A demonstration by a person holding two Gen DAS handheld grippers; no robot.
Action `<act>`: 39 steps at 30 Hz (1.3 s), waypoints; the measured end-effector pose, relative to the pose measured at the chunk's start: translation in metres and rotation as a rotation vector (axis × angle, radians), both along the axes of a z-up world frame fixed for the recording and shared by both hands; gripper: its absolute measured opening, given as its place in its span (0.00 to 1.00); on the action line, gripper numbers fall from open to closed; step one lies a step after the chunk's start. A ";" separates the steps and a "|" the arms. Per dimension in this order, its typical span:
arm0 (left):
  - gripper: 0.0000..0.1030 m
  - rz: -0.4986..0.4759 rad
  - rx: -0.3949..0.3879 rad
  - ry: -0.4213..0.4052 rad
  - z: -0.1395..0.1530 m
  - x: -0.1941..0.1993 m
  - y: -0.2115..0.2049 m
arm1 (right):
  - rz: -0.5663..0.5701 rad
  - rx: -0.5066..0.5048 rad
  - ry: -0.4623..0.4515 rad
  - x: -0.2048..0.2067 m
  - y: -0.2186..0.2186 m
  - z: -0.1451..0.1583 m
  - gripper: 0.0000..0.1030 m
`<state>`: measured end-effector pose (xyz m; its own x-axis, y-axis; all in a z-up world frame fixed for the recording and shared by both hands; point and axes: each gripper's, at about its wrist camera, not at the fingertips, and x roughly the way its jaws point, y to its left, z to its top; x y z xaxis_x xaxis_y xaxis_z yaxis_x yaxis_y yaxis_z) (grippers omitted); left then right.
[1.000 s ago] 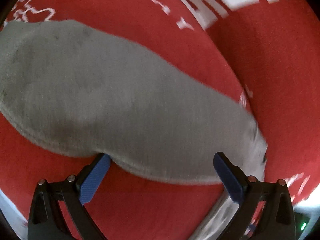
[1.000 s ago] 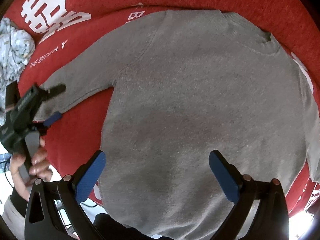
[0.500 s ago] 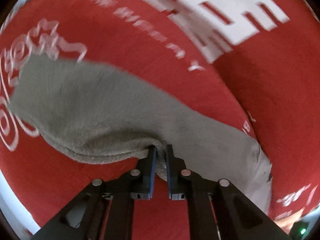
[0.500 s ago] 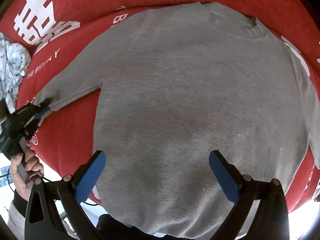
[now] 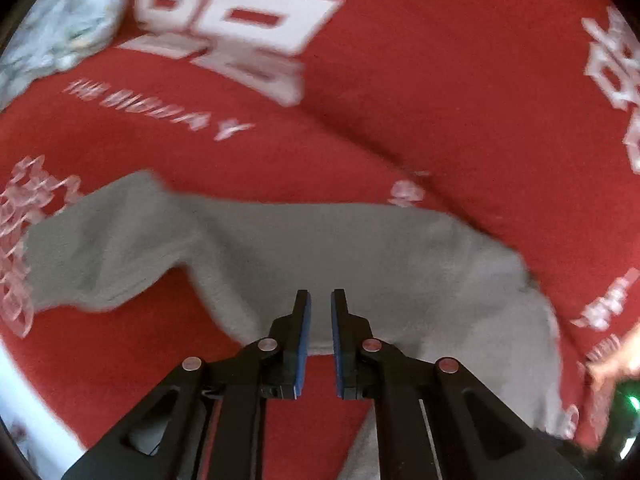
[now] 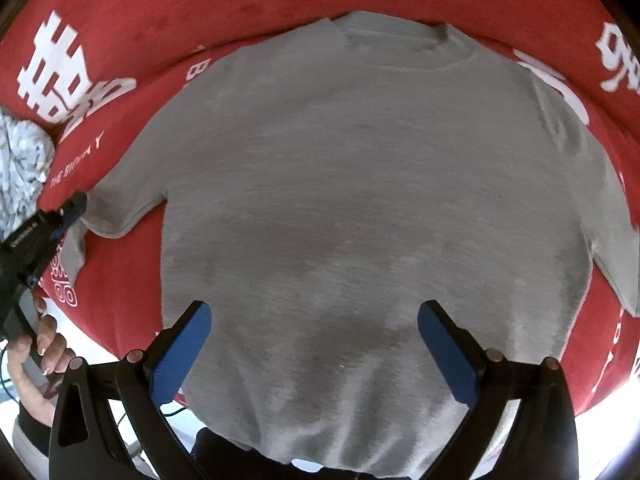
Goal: Fold small clothes
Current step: 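Fold the held sleeve across the sweater body with the left gripper and release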
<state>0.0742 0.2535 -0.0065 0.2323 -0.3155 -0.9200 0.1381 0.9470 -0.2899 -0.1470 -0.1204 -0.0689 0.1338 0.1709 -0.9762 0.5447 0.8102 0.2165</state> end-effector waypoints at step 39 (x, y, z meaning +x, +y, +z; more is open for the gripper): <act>0.09 -0.583 -0.003 -0.352 0.051 -0.065 -0.197 | -0.128 0.002 -0.009 -0.040 -0.037 -0.017 1.00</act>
<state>0.0096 0.0566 0.0448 0.3087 -0.4821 -0.8200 0.7125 0.6883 -0.1364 -0.1867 -0.1575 -0.0855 0.1635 0.1543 -0.9744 0.6415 0.7338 0.2238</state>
